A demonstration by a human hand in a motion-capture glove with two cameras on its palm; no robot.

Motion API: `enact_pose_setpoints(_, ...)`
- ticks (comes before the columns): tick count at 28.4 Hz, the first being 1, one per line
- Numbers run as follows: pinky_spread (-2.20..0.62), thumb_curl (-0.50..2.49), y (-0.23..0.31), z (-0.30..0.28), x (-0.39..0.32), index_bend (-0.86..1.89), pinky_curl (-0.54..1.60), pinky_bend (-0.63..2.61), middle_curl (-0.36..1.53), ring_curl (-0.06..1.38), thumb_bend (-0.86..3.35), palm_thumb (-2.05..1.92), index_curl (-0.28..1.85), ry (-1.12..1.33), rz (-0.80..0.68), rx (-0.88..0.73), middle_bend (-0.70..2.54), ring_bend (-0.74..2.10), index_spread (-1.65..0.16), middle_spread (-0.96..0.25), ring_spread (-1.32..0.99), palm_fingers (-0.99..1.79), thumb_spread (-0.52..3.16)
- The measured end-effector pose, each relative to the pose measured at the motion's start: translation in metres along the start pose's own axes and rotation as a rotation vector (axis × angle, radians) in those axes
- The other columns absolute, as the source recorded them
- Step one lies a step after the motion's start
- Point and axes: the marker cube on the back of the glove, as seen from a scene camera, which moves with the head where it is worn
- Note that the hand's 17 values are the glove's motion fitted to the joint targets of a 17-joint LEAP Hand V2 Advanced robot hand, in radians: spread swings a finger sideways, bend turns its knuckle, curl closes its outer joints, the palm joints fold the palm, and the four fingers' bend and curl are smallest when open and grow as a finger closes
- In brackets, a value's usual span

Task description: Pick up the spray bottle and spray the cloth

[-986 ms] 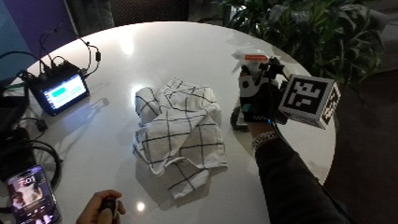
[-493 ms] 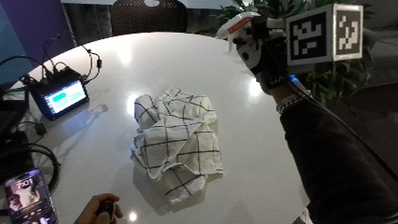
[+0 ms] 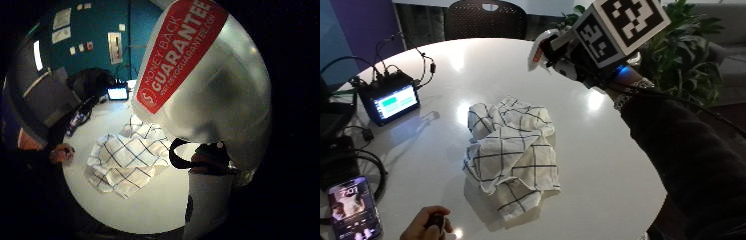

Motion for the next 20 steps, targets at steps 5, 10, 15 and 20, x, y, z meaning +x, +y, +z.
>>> enact_pose_setpoints(5,-0.33,0.61,0.000,0.007,-0.024,0.19,0.42,0.59,0.54,0.48,-0.02,0.90,0.49,0.042,-0.115,-0.042,0.54,0.78,-0.28,-0.20,-0.21,1.38,0.84)
enact_pose_setpoints(10,-0.33,0.63,0.002,0.010,-0.046,0.19,0.42,0.60,0.54,0.48,-0.02,0.89,0.50,0.154,-0.270,-0.053,0.54,0.78,-0.29,-0.20,-0.21,1.38,0.83)
enact_pose_setpoints(15,-0.34,0.64,0.006,0.013,-0.070,0.19,0.42,0.59,0.54,0.48,-0.02,0.88,0.51,0.225,-0.400,-0.056,0.54,0.79,-0.29,-0.21,-0.21,1.38,0.83)
enact_pose_setpoints(20,-0.34,0.65,0.015,0.020,-0.098,0.19,0.42,0.59,0.54,0.48,-0.02,0.88,0.52,0.228,-0.504,-0.054,0.55,0.79,-0.29,-0.21,-0.21,1.38,0.82)
